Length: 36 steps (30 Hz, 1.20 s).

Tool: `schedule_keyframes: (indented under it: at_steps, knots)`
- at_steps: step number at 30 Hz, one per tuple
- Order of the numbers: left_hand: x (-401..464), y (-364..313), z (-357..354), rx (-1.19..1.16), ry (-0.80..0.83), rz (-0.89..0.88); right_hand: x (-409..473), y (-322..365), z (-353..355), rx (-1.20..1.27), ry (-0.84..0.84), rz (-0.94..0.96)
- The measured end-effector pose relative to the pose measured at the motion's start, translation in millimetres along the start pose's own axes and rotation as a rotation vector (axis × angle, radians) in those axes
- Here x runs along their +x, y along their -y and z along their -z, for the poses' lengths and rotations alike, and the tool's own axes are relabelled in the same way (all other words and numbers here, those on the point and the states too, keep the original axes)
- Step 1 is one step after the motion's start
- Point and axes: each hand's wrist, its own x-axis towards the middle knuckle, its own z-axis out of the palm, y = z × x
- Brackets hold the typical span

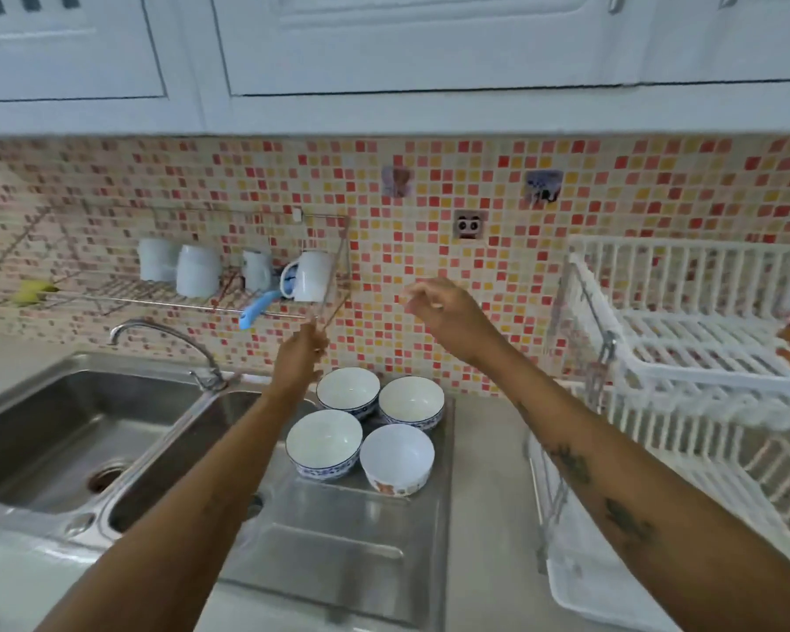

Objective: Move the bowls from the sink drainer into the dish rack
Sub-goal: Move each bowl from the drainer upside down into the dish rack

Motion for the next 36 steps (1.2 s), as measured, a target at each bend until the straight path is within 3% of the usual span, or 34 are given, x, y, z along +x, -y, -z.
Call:
schedule_keyframes:
  at_steps: [2, 8, 11, 14, 24, 28, 36]
  knots:
    - [5.3, 37.1, 7.6, -0.068, -0.001, 0.137, 19.5, -22.6, -44.0, 0.070, 0.049, -0.161]
    - [9.8, 142.1, -3.3, -0.139, 0.061, 0.430, 30.6, -119.3, -120.8, 0.121, -0.100, -0.618]
    - [2.7, 180.6, -16.1, -0.123, 0.048, 0.497, 16.0, -161.7, -127.2, 0.131, -0.188, -0.739]
    - [-5.4, 208.2, -32.8, -0.179, 0.052, 0.458, 8.7, -193.7, -128.7, 0.210, -0.219, -0.861]
    - [-3.9, 227.1, -89.5, -0.305, -0.246, 0.493, 9.7, -255.4, -165.8, 0.382, -0.278, -0.937]
    - [0.4, 226.6, -100.7, -0.396, -0.270, 0.533, 5.7, -260.2, -174.0, 0.468, -0.355, -0.966]
    - [-4.7, 235.7, -118.4, -0.444, -0.215, 0.442, 3.9, -274.1, -184.7, 0.448, -0.409, -1.046]
